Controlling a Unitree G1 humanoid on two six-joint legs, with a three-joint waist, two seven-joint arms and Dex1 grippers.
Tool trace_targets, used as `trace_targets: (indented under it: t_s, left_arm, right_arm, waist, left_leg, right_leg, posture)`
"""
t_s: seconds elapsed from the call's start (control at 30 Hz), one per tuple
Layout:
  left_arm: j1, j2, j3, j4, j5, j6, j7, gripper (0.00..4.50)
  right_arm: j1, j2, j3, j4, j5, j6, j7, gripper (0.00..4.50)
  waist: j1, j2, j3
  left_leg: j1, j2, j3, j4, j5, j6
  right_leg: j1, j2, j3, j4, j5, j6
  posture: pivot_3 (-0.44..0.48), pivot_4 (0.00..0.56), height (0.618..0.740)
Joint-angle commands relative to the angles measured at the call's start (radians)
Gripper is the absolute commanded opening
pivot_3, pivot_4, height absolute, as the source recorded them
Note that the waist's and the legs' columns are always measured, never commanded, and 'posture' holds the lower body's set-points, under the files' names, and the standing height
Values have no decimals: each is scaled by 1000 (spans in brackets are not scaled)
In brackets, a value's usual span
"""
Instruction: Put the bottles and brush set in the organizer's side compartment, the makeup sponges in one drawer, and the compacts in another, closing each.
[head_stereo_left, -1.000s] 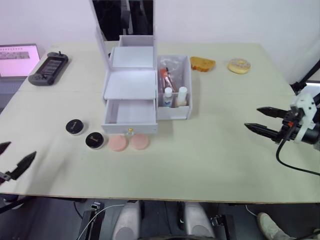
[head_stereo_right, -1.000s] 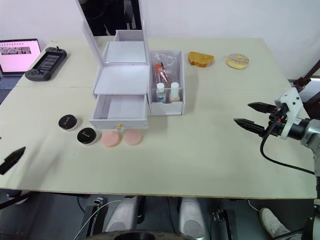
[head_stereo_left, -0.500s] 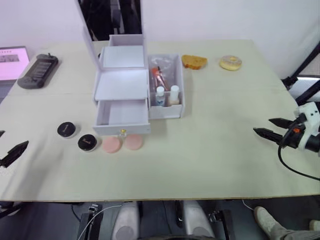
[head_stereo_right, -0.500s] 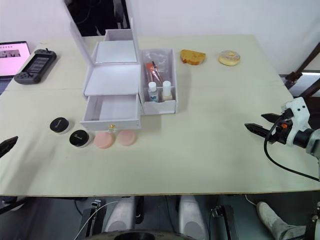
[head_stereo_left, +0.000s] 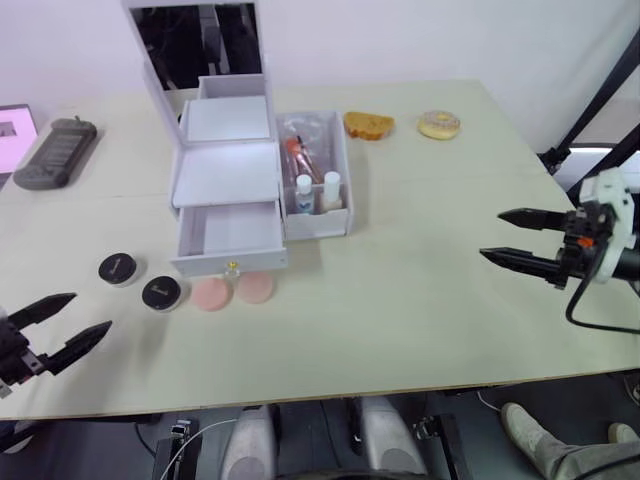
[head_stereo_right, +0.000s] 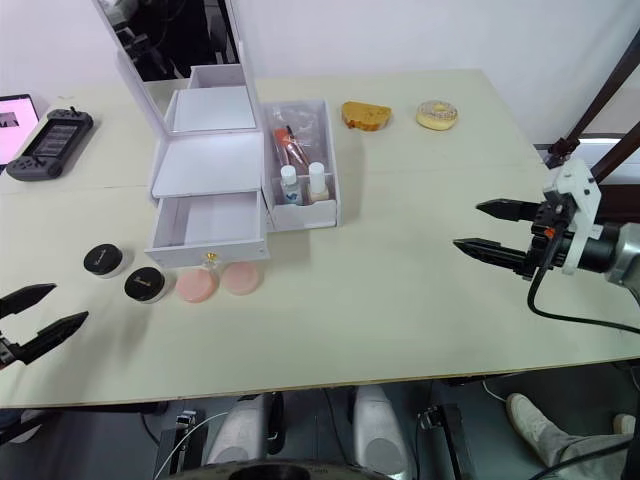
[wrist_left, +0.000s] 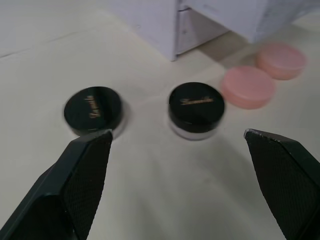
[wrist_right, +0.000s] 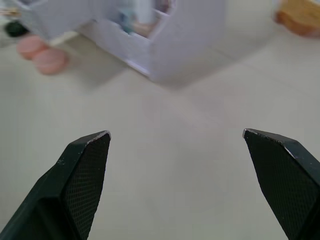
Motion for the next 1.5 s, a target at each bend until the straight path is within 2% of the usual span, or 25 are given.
trace_targets:
  t_s: [0.03, 0.3, 0.43, 0.53, 0.57, 0.63, 0.73, 1.1, 1.5]
  left_arm:
    - [68, -50, -12, -178, -46, 41, 19, 4456]
    - [168, -214, -193, -490, -30, 92, 168, 4456]
    - [138, -287, -346, -585, 18, 137, 313, 4456]
    - [106, -303, -428, -607, 65, 161, 381, 4456]
    - [89, -309, -453, -609, 81, 172, 411, 4456]
    - [55, -321, -502, -615, 105, 174, 448, 4456]
    - [11, -346, -565, -625, 118, 196, 502, 4456]
    - [-54, -436, -741, -557, 320, 197, 712, 4456]
    - [-249, -429, -802, -722, 347, 638, 911, 4456]
  right_arm:
    - [-53, -29, 43, -109, 81, 80, 28, 4500]
    - [-222, 25, 151, -240, 193, 254, -82, 4500]
    - [-274, 65, 201, -313, 197, 274, -147, 4500]
    - [-271, 75, 215, -342, 195, 263, -155, 4500]
    - [-269, 76, 212, -345, 208, 277, -163, 4500]
    - [-284, 78, 214, -326, 205, 304, -198, 4500]
    - [-316, 67, 221, -322, 205, 322, -210, 4500]
    - [-356, 41, 220, -340, 211, 383, -252, 4500]
    - [-371, 20, 225, -346, 208, 387, -263, 4500]
  waist:
    - [0, -1, 0]
    - [0, -3, 0]
    - [2, -3, 0]
    - [3, -5, 0]
    - [-1, -1, 1]
    - [1, 1, 0]
    - [12, 0, 0]
    - [32, 0, 0]
    - [32, 0, 0]
  left_leg:
    - [0, 0, 0, 0, 0, 0]
    - [-1, 0, 2, 1, 0, 0]
    - [-1, -1, 2, 1, 0, 0]
    - [-2, -1, 0, 1, 0, 0]
    - [-2, -2, -3, 1, 0, 1]
    - [0, -14, -30, 2, 0, 1]
    - [-4, -11, -30, 4, 0, 1]
    - [-4, -9, -29, 2, 0, 1]
    - [-4, -9, -29, 2, 0, 1]
  right_leg:
    - [0, 0, 0, 0, 0, 0]
    - [0, -2, 0, -3, 0, 0]
    - [0, -1, 0, -3, 0, 0]
    - [2, -1, 0, -3, 0, 0]
    - [4, -1, -2, -3, 0, 0]
    - [19, -15, -27, -3, -3, 4]
    - [16, -10, -26, -4, -3, 3]
    - [14, -6, -25, -5, -1, 1]
    - [15, -5, -24, -6, -2, 2]
  posture:
    - [0, 150, 737]
    - [0, 150, 737]
    - [0, 150, 737]
    - [0, 150, 739]
    - [0, 150, 740]
    - [0, 150, 740]
    - [0, 150, 740]
    - [0, 150, 740]
    - [0, 150, 740]
